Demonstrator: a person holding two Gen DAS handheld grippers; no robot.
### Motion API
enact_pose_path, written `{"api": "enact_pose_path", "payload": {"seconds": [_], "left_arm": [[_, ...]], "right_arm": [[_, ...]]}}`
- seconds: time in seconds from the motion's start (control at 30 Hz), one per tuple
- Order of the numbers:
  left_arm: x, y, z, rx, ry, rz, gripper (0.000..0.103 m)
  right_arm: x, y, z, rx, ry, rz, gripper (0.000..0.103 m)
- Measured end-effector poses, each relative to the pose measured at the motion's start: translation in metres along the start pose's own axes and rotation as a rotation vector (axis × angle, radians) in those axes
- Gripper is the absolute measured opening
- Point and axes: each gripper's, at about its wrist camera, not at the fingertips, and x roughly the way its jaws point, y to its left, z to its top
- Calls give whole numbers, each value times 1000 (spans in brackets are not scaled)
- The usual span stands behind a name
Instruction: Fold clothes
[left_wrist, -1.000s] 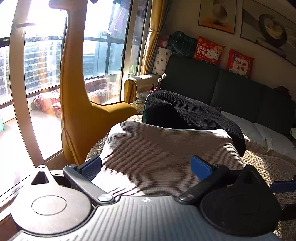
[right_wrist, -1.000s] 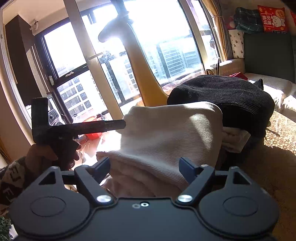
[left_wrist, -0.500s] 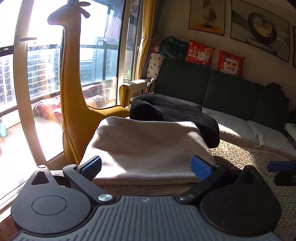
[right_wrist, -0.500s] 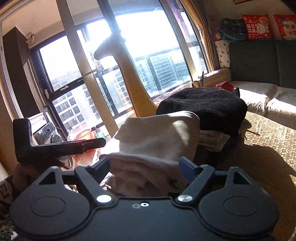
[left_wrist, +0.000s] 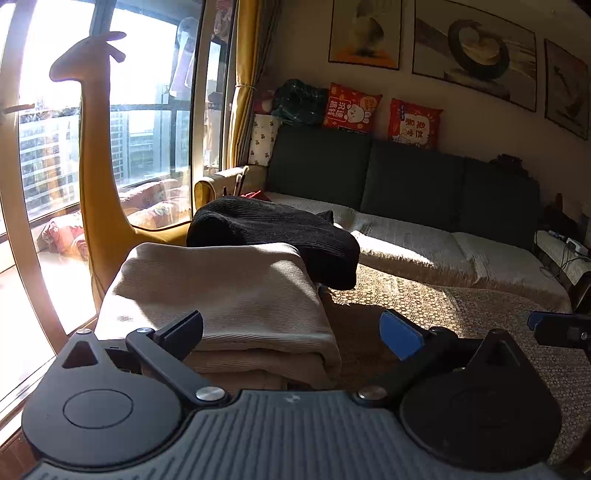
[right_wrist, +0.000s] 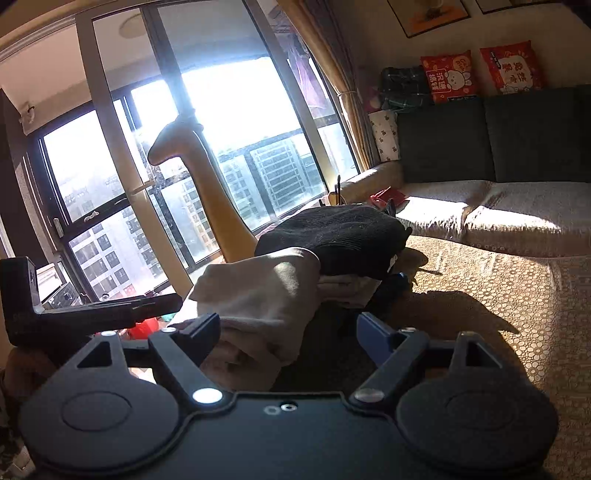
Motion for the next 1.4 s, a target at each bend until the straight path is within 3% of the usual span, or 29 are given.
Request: {"api": "enact_pose_path", "payload": {"seconds": [0.3,0.57,0.83,1.2,1.4], "left_arm": [[10,-82,9,80,-30,-113,103],[22,-152,4,131,-12,-245,103],[30,-195,-7,156,8,-338,103],[36,-214,-26,156,41,-355,103],[33,-214,-33,173,13,-328,103]], "right_arm": [[-65,-47,-2,68,-91,-282,103],[-111,-90,-20,188,-149,-454,103],[-133,-108,-38,212,-164,-615,103],[-143,-115,-59,223,-162,-741,103],[-140,-115,-62,209,-140,-779,103]]}}
